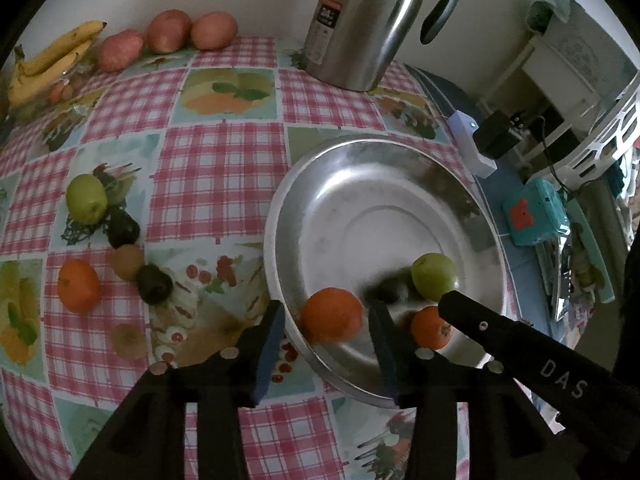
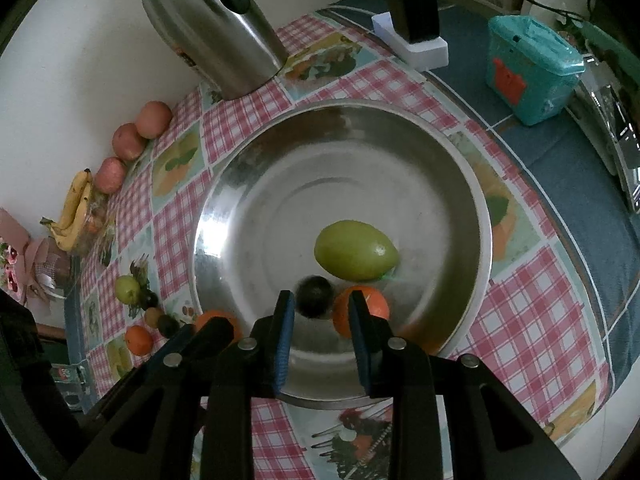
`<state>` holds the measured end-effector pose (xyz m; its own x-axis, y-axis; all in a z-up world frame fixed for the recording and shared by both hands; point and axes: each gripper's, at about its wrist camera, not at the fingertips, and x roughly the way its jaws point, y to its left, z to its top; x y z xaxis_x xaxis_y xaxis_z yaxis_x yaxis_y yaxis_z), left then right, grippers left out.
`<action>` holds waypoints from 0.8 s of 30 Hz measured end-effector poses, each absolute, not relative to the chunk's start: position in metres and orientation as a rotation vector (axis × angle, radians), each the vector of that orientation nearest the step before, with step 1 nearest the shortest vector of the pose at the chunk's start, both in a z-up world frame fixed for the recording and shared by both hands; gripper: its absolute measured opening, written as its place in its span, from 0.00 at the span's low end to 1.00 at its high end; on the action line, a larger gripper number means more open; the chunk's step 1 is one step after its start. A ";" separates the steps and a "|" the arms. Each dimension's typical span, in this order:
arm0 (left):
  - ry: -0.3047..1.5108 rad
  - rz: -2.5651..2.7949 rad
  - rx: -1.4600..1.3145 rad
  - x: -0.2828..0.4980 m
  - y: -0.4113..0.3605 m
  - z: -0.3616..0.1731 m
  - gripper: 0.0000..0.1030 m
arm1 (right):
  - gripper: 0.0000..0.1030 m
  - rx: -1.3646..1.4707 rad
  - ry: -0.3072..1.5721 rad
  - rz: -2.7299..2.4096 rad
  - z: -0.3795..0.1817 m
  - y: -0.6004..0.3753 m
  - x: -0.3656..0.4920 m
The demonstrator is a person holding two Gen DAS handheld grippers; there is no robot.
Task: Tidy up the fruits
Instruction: 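Open the left tool to drop the orange while the right tool releases the plum onto the plate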
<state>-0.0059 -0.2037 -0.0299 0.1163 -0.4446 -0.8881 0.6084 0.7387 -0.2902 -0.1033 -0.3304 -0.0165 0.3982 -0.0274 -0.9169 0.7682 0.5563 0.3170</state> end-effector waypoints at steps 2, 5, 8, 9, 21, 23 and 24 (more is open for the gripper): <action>1.235 -0.775 0.151 -0.005 -0.202 -0.029 0.49 | 0.29 0.850 1.044 -0.590 -0.016 -0.331 -0.104; 1.234 -0.770 0.144 -0.003 -0.200 -0.027 0.51 | 0.30 0.848 1.044 -0.588 -0.015 -0.331 -0.104; 1.231 -0.758 0.143 -0.001 -0.198 -0.025 0.53 | 0.30 0.844 1.044 -0.585 -0.015 -0.330 -0.103; 1.231 -0.751 0.142 0.000 -0.197 -0.025 0.54 | 0.30 0.842 1.044 -0.585 -0.014 -0.330 -0.103; 1.247 -0.610 0.127 0.021 -0.174 -0.022 0.61 | 0.30 0.816 1.054 -0.571 -0.013 -0.326 -0.098; 1.253 -0.577 0.127 0.026 -0.168 -0.022 0.61 | 0.30 0.801 1.059 -0.565 -0.012 -0.324 -0.096; 1.257 -0.562 0.123 0.028 -0.164 -0.022 0.62 | 0.30 0.793 1.062 -0.562 -0.012 -0.322 -0.094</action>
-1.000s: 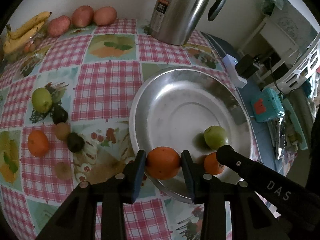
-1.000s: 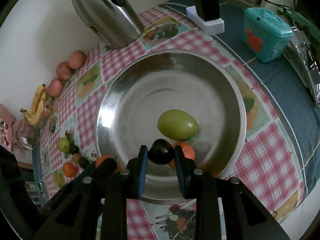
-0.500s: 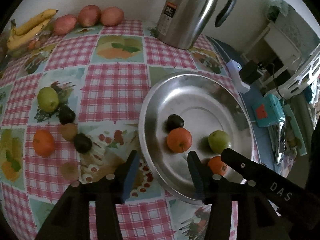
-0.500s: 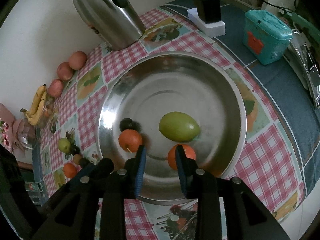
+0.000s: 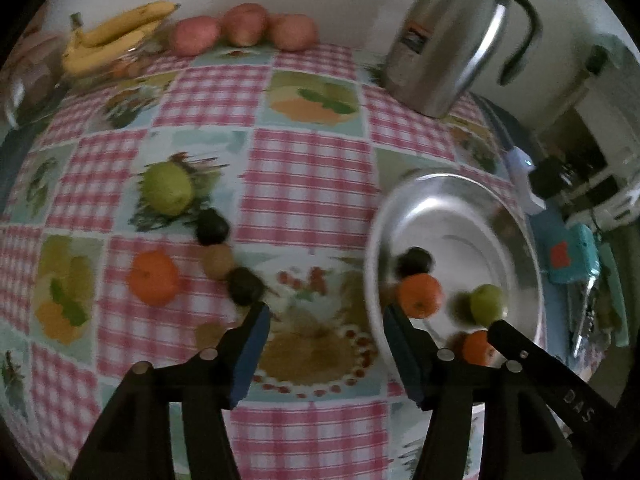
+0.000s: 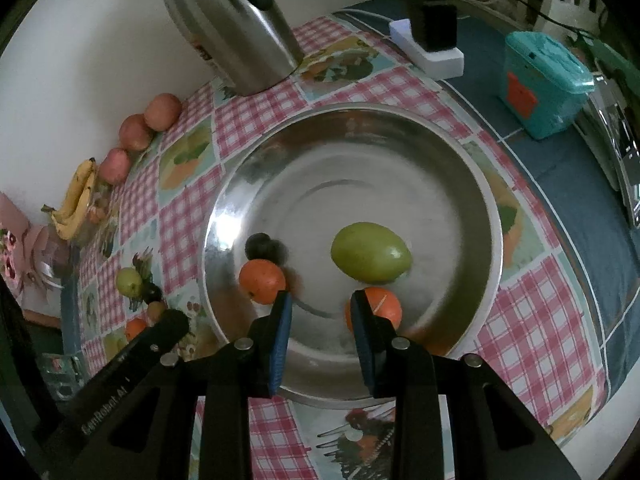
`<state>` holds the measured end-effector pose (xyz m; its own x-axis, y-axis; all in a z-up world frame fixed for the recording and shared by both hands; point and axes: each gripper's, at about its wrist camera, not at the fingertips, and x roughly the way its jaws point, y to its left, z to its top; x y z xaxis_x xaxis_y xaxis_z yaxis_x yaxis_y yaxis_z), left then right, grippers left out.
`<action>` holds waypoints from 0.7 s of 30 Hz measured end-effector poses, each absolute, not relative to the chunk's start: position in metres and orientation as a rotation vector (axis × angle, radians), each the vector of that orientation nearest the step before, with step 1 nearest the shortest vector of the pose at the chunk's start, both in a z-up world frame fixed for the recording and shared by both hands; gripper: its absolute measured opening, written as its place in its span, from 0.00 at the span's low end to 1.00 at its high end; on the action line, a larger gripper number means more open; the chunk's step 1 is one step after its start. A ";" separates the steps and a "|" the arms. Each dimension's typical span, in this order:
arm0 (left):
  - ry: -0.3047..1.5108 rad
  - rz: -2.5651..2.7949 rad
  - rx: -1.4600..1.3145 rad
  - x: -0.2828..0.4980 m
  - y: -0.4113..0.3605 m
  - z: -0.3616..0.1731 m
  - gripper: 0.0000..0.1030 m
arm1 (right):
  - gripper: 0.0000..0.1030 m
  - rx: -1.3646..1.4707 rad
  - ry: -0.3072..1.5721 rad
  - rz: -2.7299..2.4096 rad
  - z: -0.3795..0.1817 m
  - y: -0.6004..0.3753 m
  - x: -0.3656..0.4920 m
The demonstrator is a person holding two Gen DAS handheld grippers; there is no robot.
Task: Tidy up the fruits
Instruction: 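Open the left tool to drop the orange while the right tool releases the plum onto the plate, then withdraw both open tools from the plate back toward the fruit row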
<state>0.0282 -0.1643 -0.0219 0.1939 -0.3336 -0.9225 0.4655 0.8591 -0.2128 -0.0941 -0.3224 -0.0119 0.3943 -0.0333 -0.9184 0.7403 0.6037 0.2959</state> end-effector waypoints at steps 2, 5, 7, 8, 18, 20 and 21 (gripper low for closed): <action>1.268 -0.535 0.097 0.035 -0.155 -0.022 0.62 | 0.30 0.778 1.069 -0.551 -0.012 -0.320 -0.092; 1.282 -0.502 0.063 0.042 -0.142 -0.021 0.62 | 0.30 0.756 1.075 -0.536 -0.010 -0.316 -0.088; 1.278 -0.476 0.062 0.046 -0.135 -0.020 0.63 | 0.30 0.743 1.079 -0.528 -0.009 -0.314 -0.086; 1.275 -0.466 0.062 0.048 -0.133 -0.019 0.63 | 0.30 0.738 1.081 -0.525 -0.009 -0.314 -0.085; 1.271 -0.416 0.032 0.057 -0.114 -0.012 0.84 | 0.34 0.682 1.091 -0.494 -0.003 -0.303 -0.076; 1.276 -0.404 0.040 0.057 -0.113 -0.014 0.90 | 0.50 0.665 1.108 -0.500 -0.005 -0.301 -0.074; 1.278 -0.398 0.048 0.057 -0.112 -0.016 0.92 | 0.56 0.658 1.115 -0.503 -0.006 -0.301 -0.073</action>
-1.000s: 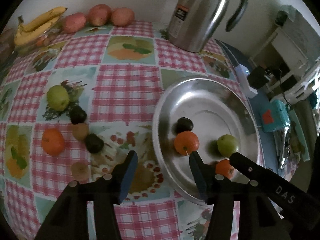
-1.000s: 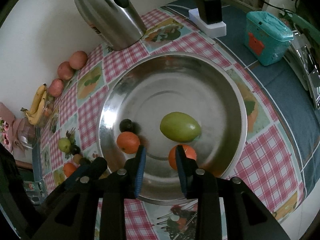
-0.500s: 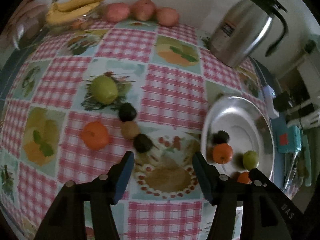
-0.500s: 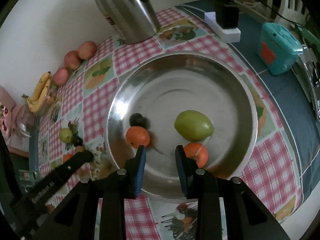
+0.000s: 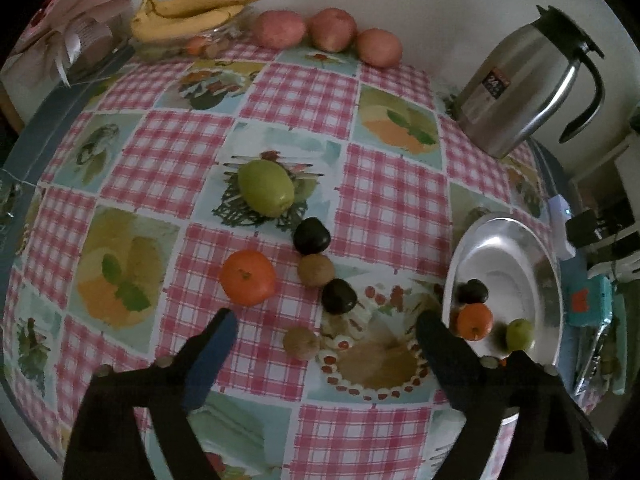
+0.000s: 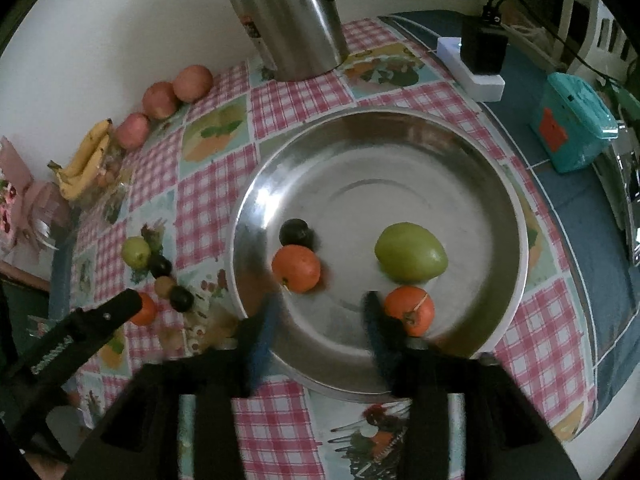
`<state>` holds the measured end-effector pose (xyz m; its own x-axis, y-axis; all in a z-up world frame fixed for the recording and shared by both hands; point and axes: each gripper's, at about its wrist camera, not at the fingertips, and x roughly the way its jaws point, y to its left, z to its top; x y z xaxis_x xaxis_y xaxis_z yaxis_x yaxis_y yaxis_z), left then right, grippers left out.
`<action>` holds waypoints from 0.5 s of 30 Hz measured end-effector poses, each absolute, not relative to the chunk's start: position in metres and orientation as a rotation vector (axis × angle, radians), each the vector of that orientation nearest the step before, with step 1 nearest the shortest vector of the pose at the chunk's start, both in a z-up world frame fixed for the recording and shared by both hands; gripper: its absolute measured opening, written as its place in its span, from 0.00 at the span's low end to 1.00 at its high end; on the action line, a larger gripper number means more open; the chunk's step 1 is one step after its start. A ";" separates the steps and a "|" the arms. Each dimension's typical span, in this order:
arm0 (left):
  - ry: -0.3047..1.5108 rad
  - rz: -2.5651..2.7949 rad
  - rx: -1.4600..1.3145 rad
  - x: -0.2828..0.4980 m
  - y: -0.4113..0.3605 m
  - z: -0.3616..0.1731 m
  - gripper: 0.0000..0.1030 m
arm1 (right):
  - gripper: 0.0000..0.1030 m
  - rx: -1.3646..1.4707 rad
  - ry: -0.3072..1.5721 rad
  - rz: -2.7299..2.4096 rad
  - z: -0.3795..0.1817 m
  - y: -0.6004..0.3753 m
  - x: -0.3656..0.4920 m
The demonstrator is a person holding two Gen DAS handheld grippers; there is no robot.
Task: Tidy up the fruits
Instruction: 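Withdraw both open tools from the plate back toward the fruit row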
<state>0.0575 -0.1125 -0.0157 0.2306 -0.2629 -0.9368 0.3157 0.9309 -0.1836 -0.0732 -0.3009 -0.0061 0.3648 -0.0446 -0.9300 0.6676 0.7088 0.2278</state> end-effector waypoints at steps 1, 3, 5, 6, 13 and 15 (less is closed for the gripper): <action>1.278 -0.394 0.054 0.057 -0.112 -0.017 0.93 | 0.57 0.645 1.126 -0.508 -0.007 -0.300 -0.072; 1.274 -0.384 0.071 0.057 -0.112 -0.018 0.98 | 0.61 0.616 1.149 -0.524 -0.010 -0.298 -0.070; 1.268 -0.375 0.083 0.057 -0.111 -0.019 1.00 | 0.69 0.583 1.169 -0.542 -0.012 -0.297 -0.068; 1.265 -0.371 0.087 0.057 -0.111 -0.019 1.00 | 0.70 0.576 1.173 -0.545 -0.012 -0.297 -0.068; 1.246 -0.337 0.115 0.059 -0.109 -0.021 1.00 | 0.80 0.541 1.184 -0.553 -0.015 -0.295 -0.066; 1.239 -0.330 0.119 0.059 -0.108 -0.021 1.00 | 0.80 0.534 1.179 -0.553 -0.015 -0.295 -0.066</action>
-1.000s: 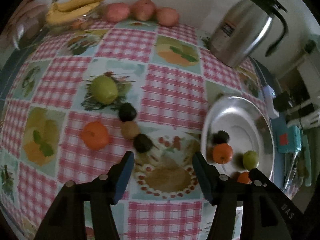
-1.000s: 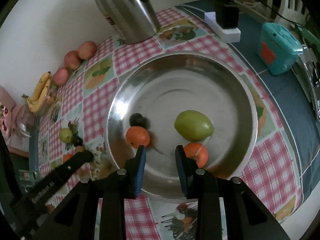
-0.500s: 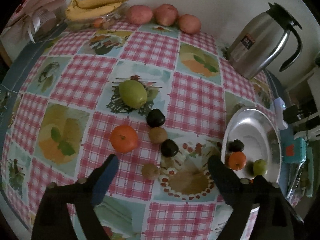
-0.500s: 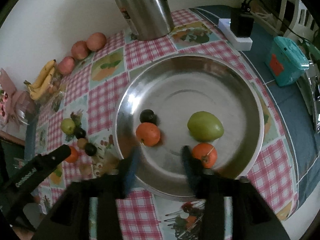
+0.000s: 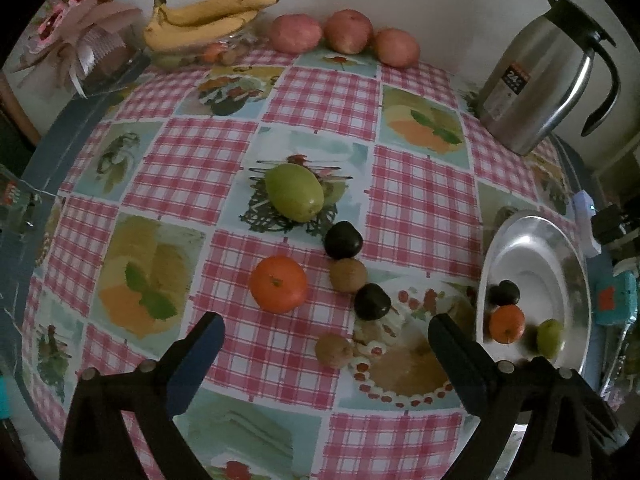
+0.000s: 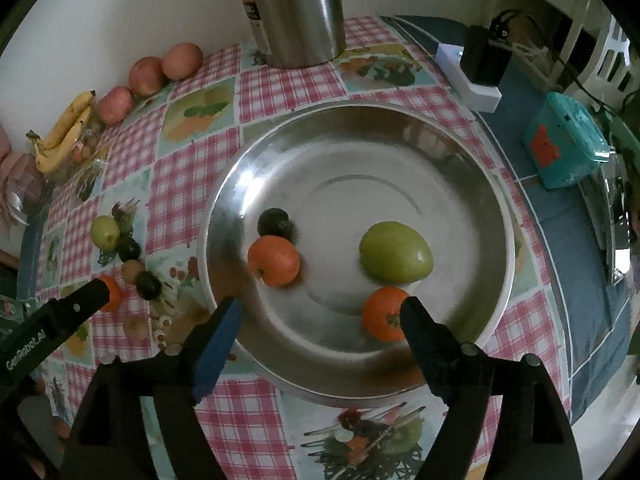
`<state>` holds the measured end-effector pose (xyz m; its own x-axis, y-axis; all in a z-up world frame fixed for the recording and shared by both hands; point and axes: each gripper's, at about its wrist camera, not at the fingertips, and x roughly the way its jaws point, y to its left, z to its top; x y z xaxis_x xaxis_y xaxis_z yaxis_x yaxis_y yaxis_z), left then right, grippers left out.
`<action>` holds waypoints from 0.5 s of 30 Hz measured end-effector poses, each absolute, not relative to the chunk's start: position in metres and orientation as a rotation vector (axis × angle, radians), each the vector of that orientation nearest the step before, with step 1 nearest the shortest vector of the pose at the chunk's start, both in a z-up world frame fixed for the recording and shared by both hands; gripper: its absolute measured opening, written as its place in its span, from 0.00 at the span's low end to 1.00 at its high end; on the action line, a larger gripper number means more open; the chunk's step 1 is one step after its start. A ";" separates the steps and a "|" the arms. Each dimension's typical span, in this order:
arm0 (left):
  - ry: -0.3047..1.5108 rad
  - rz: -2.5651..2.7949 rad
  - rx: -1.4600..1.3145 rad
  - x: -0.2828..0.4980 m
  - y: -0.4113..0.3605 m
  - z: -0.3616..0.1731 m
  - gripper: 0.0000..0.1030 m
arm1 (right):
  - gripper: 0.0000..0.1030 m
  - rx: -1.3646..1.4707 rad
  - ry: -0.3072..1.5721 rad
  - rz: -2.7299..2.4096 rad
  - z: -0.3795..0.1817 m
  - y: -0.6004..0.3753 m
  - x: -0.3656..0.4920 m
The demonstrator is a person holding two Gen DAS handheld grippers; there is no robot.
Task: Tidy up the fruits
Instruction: 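Withdraw both open tools from the plate back toward the fruit row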
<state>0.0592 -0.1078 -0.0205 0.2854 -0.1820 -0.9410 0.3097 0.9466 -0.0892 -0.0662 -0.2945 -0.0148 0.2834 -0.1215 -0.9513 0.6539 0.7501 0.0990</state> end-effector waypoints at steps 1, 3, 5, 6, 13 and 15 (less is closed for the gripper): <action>1.236 -0.328 0.120 0.060 -0.107 -0.020 1.00 | 0.81 0.536 1.178 -0.552 -0.015 -0.294 -0.066; 1.231 -0.327 0.121 0.060 -0.106 -0.020 1.00 | 0.86 0.538 1.177 -0.548 -0.016 -0.294 -0.066; 1.227 -0.328 0.122 0.061 -0.105 -0.019 1.00 | 0.86 0.532 1.177 -0.546 -0.016 -0.294 -0.065; 1.226 -0.328 0.123 0.061 -0.105 -0.019 1.00 | 0.86 0.526 1.177 -0.545 -0.016 -0.293 -0.065; 1.200 -0.343 0.156 0.060 -0.106 -0.015 1.00 | 0.90 0.499 1.153 -0.536 -0.017 -0.289 -0.063; 1.192 -0.349 0.163 0.060 -0.107 -0.013 1.00 | 0.90 0.496 1.147 -0.533 -0.017 -0.288 -0.061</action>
<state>0.0599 -0.1068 -0.0132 0.3245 -0.1799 -0.9286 0.3498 0.9350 -0.0589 -0.0613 -0.2880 -0.0166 0.3160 -0.1402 -0.9384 0.6267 0.7734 0.0955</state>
